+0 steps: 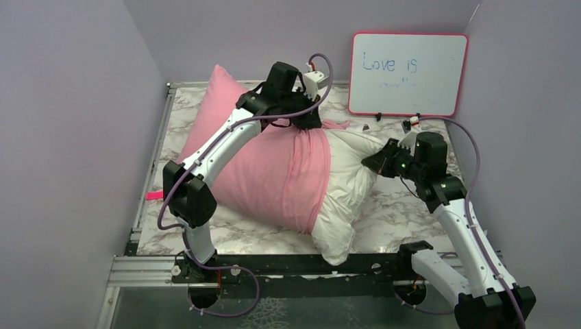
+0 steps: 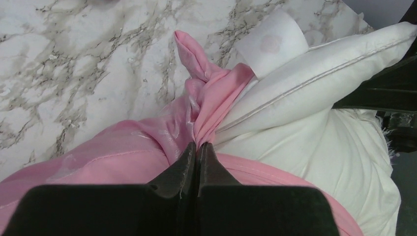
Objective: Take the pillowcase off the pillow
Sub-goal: Remove the pillow from the pillowcase.
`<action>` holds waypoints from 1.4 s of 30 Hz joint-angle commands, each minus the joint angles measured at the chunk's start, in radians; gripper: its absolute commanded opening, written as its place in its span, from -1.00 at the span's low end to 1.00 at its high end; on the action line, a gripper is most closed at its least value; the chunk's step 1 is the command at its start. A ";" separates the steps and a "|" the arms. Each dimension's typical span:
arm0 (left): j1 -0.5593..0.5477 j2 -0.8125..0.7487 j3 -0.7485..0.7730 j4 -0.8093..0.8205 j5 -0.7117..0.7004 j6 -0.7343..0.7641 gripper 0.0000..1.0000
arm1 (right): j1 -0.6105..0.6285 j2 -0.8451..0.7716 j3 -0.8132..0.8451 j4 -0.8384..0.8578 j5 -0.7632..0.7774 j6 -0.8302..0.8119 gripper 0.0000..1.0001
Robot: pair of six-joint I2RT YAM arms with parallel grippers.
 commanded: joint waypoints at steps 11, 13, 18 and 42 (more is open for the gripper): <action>0.162 -0.158 -0.220 0.093 -0.615 0.018 -1.00 | -0.021 0.138 0.159 -0.067 0.306 0.047 -0.99; 0.160 -0.159 -0.205 0.095 -0.492 -0.002 -0.90 | -0.020 0.198 0.186 -0.050 0.305 0.055 -0.99; 0.137 -0.180 -0.146 0.145 -0.147 -0.083 0.29 | -0.021 0.438 0.356 -0.124 0.273 0.013 -0.53; -0.580 -0.552 -0.656 0.305 -0.781 -0.359 0.52 | -0.021 -0.088 -0.167 -0.187 -0.387 0.147 0.90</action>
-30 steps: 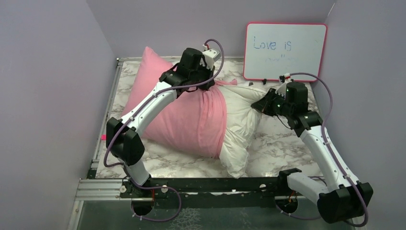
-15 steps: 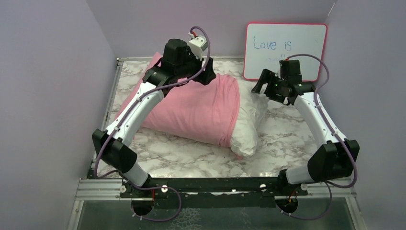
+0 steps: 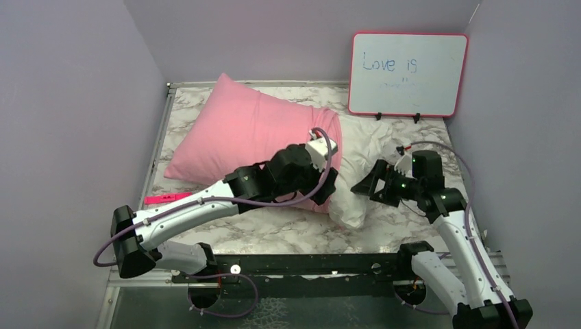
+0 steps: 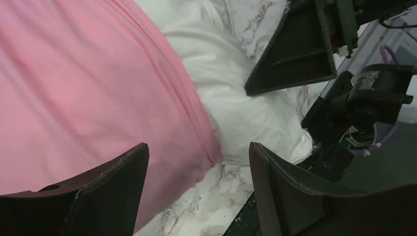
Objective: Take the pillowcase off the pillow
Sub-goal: Remove the pillow from the pillowcase.
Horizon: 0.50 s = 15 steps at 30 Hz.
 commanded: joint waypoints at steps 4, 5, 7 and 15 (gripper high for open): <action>-0.189 0.064 -0.025 0.052 -0.405 -0.137 0.52 | 0.002 0.046 -0.208 0.194 -0.301 0.129 0.25; -0.191 0.077 -0.030 0.044 -0.461 -0.156 0.52 | 0.002 0.072 -0.203 0.192 -0.277 0.121 0.13; -0.192 0.093 -0.047 0.048 -0.557 -0.193 0.50 | 0.002 0.111 -0.184 0.186 -0.235 0.101 -0.15; -0.192 0.212 -0.064 0.138 -0.662 -0.221 0.42 | 0.002 0.141 -0.198 0.241 -0.219 0.104 -0.81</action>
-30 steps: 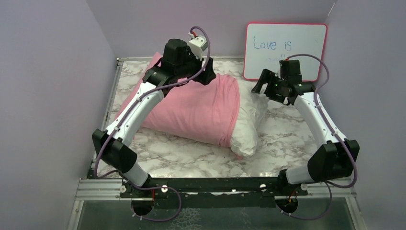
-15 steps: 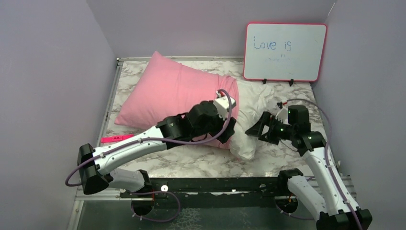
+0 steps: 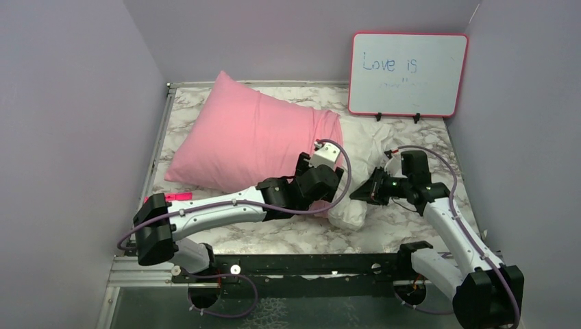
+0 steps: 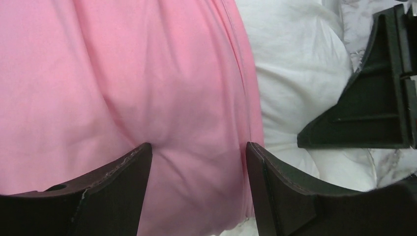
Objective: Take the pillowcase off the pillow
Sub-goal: Remove the pillow from the pillowcase.
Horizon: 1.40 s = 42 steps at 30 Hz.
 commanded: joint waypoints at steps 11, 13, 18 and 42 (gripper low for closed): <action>0.031 0.079 -0.039 0.069 -0.128 -0.044 -1.00 | 0.001 0.002 0.059 -0.047 0.233 -0.038 -0.99; 0.048 0.040 -0.058 0.017 -0.171 -0.063 -1.00 | 0.001 -0.014 0.084 -0.065 0.313 -0.036 -0.99; 0.154 -0.125 -0.186 -0.060 -0.174 -0.112 -1.00 | 0.001 -0.016 0.155 -0.087 0.460 -0.041 -0.99; 0.288 -0.443 -0.421 0.158 0.593 -0.193 0.45 | 0.001 0.060 0.340 -0.276 0.151 -0.177 0.92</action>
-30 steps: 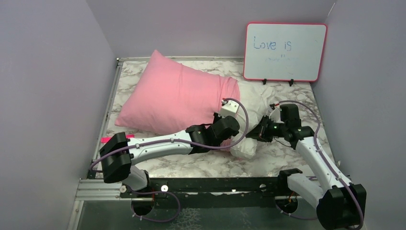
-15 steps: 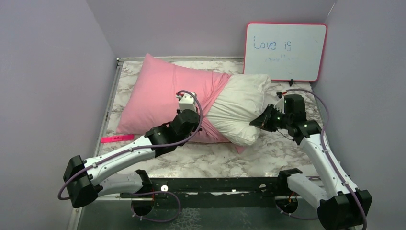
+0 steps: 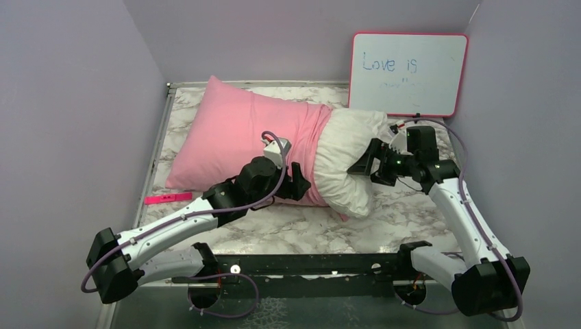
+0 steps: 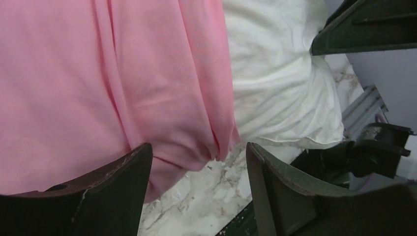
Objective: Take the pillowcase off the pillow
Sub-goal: Remove the pillow from the pillowcase.
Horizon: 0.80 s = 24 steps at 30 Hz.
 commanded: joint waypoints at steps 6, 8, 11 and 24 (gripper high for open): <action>0.003 -0.235 -0.152 -0.075 0.250 -0.104 0.46 | -0.003 -0.231 -0.085 -0.320 0.117 -0.016 1.00; 0.004 -0.269 -0.174 -0.076 0.268 -0.114 0.51 | -0.004 -0.292 -0.171 -0.269 -0.005 -0.013 1.00; 0.002 -0.267 -0.206 -0.042 0.295 -0.126 0.57 | -0.004 -0.336 -0.310 -0.079 -0.264 0.084 1.00; -0.224 -0.072 -0.355 0.448 -0.120 -0.252 0.57 | 0.000 -0.111 -0.090 0.268 -0.347 0.269 -0.99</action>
